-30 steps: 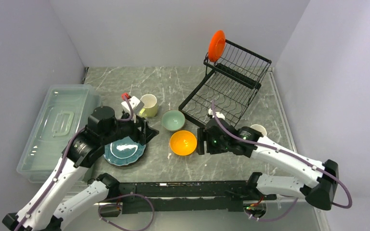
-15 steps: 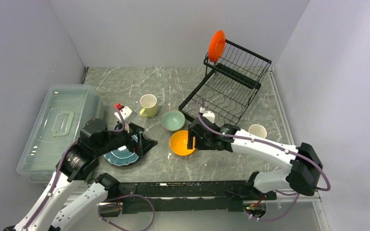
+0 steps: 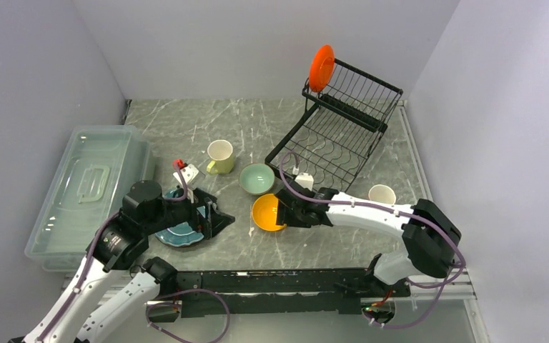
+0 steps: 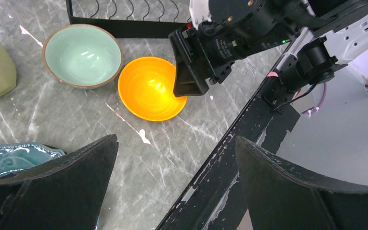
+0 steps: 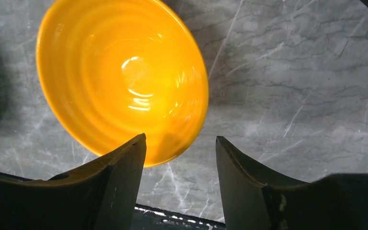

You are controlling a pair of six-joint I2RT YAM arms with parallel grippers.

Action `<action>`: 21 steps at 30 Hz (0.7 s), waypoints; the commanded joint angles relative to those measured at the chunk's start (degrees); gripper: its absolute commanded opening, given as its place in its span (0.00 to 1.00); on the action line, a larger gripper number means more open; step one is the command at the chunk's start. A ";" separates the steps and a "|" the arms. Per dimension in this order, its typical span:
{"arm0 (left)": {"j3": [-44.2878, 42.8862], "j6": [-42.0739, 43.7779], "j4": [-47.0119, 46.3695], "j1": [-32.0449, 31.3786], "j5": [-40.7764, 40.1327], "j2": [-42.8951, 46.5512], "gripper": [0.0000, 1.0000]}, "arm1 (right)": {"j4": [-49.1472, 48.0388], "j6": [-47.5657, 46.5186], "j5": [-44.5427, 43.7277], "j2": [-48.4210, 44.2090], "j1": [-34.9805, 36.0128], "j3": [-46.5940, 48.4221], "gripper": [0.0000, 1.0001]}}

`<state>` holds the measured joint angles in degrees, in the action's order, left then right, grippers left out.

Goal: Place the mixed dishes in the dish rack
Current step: Pick up the bowl from the center of the board.

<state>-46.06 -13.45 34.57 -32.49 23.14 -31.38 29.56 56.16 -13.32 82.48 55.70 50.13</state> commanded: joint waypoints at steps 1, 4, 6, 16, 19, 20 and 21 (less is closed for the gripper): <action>0.27 -1.12 -1.18 -0.12 1.98 1.19 1.00 | -4.36 3.65 -0.91 0.33 -0.19 -1.72 0.57; 0.43 -1.40 -1.38 -0.12 2.09 1.75 0.99 | -6.07 5.22 -0.85 0.16 -0.77 -3.41 0.54; 0.53 -1.55 -1.48 -0.12 1.92 1.99 0.99 | -7.55 6.10 -0.20 -0.23 -1.25 -4.59 0.52; 0.65 -2.58 -1.39 -0.28 0.86 1.89 1.00 | -9.33 7.51 -0.39 -0.53 -1.80 -5.47 0.30; 0.39 -2.96 -1.00 -0.53 -0.50 1.67 0.99 | -9.43 7.58 -0.39 -0.55 -1.91 -5.35 0.23; 0.48 -3.02 -1.10 -0.60 -0.42 1.57 0.99 | -9.43 7.52 -0.39 -0.55 -1.98 -5.24 0.19; 0.72 -3.06 -1.49 -0.64 -0.08 1.55 0.99 | -9.48 7.36 -0.27 -0.57 -2.00 -5.06 0.15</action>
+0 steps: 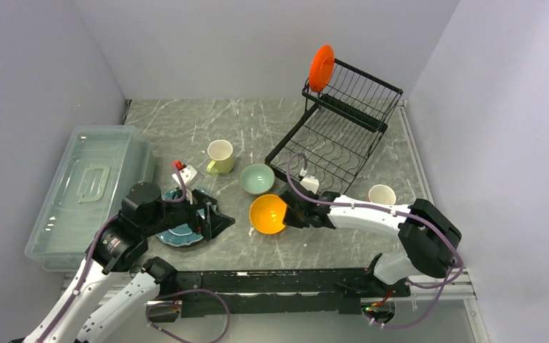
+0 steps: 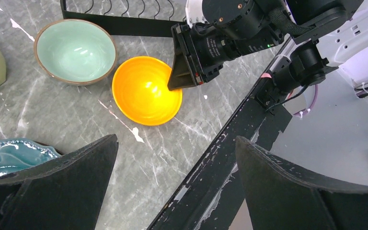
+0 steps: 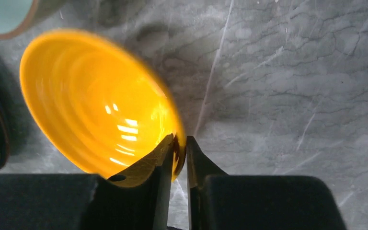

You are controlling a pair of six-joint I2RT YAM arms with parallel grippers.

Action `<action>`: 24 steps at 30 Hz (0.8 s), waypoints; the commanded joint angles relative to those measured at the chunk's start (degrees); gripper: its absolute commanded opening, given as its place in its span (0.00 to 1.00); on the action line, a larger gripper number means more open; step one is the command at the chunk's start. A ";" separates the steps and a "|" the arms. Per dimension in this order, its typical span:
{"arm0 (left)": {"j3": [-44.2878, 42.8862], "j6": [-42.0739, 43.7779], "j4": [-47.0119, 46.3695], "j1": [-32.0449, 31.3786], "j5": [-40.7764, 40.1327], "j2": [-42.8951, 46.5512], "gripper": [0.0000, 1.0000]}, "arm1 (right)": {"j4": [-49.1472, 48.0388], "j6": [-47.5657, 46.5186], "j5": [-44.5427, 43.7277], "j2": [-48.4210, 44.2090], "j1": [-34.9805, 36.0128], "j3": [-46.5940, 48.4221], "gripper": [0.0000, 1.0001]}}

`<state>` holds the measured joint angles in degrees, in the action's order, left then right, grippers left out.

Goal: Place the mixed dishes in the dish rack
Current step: Pick up the bowl from the center of the board.

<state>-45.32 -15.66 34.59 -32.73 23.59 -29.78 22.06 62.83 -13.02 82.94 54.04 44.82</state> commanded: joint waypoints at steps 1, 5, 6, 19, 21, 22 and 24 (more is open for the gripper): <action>0.35 -0.91 -2.45 -0.40 -0.16 0.04 0.99 | -1.98 0.50 -0.53 -1.17 -0.34 0.38 0.11; 0.17 -1.13 -2.66 -0.40 0.09 -0.83 0.99 | -0.38 -0.62 -0.94 -2.27 -0.34 1.56 0.00; -0.49 -0.64 -1.78 -0.40 0.71 -1.79 0.99 | 0.16 -0.99 -1.32 -2.78 -0.27 1.73 0.00; -8.85 3.66 6.83 -1.45 1.74 -12.98 0.99 | 10.53 -11.30 -3.60 -9.85 -0.25 7.21 0.00; -10.47 4.76 8.40 -2.17 1.80 -14.43 0.99 | 14.34 -14.36 -3.42 -9.86 -0.25 9.69 0.00; -11.36 5.38 9.28 -2.73 1.63 -15.37 1.00 | 16.41 -15.85 -3.54 -9.94 -0.25 11.05 0.00; -13.32 6.63 10.98 -4.14 0.78 -16.90 0.99 | 20.02 -19.24 -3.62 -9.99 -0.25 13.89 0.00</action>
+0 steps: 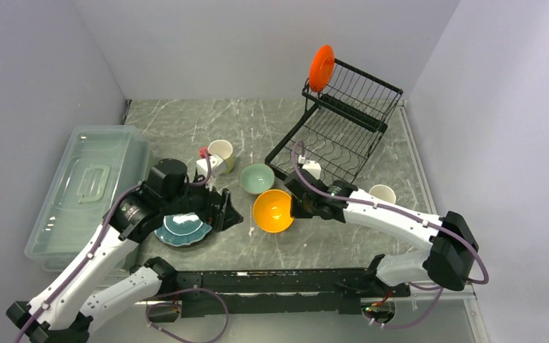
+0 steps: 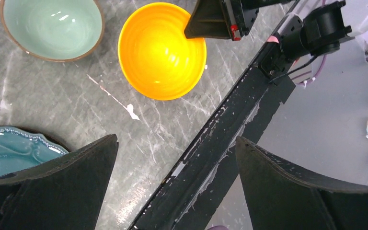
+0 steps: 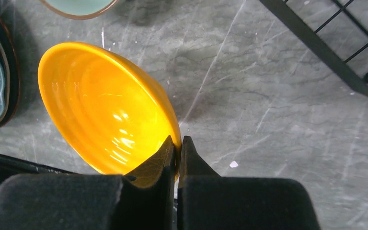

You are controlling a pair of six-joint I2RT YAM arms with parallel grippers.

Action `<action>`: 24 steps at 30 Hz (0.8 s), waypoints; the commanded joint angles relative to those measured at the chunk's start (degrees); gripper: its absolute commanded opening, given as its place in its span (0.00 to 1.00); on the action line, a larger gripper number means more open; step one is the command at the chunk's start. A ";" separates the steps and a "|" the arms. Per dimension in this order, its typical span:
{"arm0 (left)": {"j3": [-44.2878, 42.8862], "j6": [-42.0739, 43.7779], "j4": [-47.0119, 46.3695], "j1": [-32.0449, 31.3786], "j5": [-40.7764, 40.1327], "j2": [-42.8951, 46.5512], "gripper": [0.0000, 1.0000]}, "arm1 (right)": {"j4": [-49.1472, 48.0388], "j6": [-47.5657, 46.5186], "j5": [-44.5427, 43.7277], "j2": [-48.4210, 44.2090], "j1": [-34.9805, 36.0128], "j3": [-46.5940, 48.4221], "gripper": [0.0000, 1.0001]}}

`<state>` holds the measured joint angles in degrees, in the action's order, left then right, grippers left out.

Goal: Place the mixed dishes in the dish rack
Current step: Pick up the bowl from the center of the board.

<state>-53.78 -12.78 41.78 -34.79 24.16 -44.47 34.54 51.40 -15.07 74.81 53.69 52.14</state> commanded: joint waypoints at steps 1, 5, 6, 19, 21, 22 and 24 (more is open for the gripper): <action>-5.93 4.33 4.30 -3.10 -0.34 -2.96 0.99 | 9.22 -9.32 -1.29 -1.93 0.03 7.98 0.00; -10.32 7.32 6.46 -9.20 -5.14 -6.48 0.99 | 14.93 -15.27 1.24 -1.56 0.01 13.59 0.00; -11.15 8.73 6.89 -11.31 -6.61 -7.33 0.99 | 15.94 -16.46 2.22 -1.51 -0.11 14.69 0.00; -16.43 24.47 10.06 -36.61 -17.94 -12.00 0.99 | 19.24 -31.50 35.67 -1.96 -11.64 17.79 0.00; -16.72 26.66 9.95 -39.26 -16.22 -12.66 0.99 | 18.90 -33.00 40.22 -1.41 -12.16 17.38 0.00; -16.91 27.78 9.91 -40.55 -15.65 -12.92 0.99 | 18.44 -33.26 42.85 -1.16 -12.28 17.04 0.00; -17.69 29.84 10.28 -42.82 -15.84 -13.59 0.99 | 17.91 -34.27 47.02 -0.72 -12.29 16.57 0.00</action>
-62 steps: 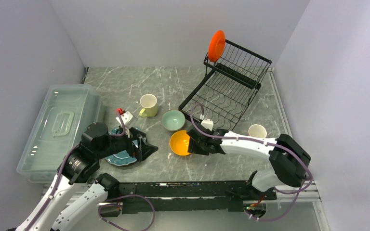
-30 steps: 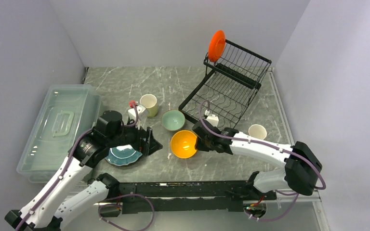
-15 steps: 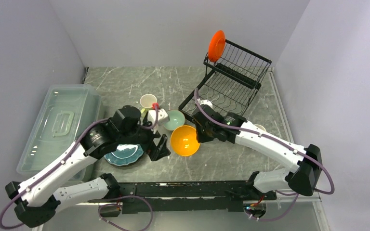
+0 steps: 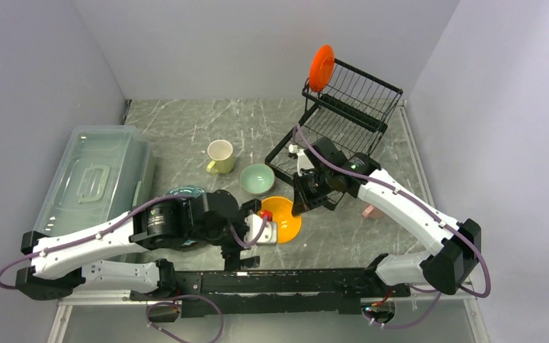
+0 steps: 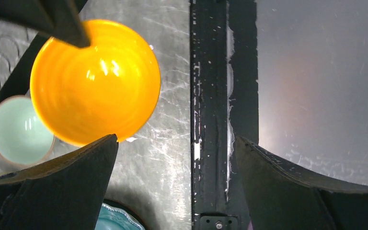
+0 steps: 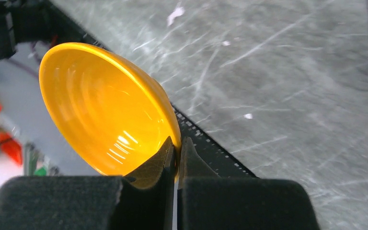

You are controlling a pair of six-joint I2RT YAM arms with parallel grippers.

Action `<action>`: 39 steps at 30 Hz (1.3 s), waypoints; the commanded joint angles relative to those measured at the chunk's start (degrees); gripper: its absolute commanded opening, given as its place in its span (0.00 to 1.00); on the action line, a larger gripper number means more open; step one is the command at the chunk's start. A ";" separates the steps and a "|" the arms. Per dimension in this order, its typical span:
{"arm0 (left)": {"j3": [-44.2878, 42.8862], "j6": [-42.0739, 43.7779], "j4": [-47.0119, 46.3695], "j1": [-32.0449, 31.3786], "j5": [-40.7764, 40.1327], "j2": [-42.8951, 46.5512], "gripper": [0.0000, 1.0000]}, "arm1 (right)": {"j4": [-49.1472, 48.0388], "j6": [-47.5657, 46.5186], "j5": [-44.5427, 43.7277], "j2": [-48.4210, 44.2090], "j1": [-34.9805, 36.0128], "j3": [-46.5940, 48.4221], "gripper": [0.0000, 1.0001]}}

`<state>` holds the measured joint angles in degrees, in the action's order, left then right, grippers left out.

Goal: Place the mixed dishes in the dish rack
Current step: Pick up the bowl from the center of the board.

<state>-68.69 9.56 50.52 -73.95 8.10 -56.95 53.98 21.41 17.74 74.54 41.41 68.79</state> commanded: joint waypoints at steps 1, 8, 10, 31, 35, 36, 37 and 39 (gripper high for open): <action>-3.41 8.76 2.08 -4.69 -0.10 -1.53 0.99 | -1.82 -4.61 15.76 -0.27 -0.01 -0.37 0.00; -4.73 14.23 0.00 -6.73 3.95 1.84 0.98 | -4.34 -5.98 27.82 0.91 -0.06 -2.89 0.00; -5.74 14.34 0.91 -6.73 5.95 2.98 0.96 | -5.08 -5.91 30.63 1.12 -0.01 -3.34 0.00; -6.07 16.03 5.95 -6.73 10.11 0.42 0.53 | -6.42 -3.71 37.04 2.48 1.91 0.41 0.00; -6.46 16.36 6.68 -6.73 10.93 -1.19 0.47 | -6.30 -3.10 36.53 2.63 3.09 1.29 0.00; -6.36 16.36 6.62 -6.73 11.23 -1.36 0.46 | -6.41 -2.98 36.40 2.64 3.23 1.32 0.00; -6.18 16.38 6.46 -6.73 11.38 -1.45 0.46 | -6.42 -2.88 36.40 2.63 3.32 1.30 0.00; -5.99 16.43 6.83 -6.69 11.33 -1.77 0.44 | -6.07 -2.94 36.25 2.55 3.41 1.55 0.00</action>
<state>-74.52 23.40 55.16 -80.36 16.16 -58.37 49.41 17.50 52.05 77.56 44.47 67.59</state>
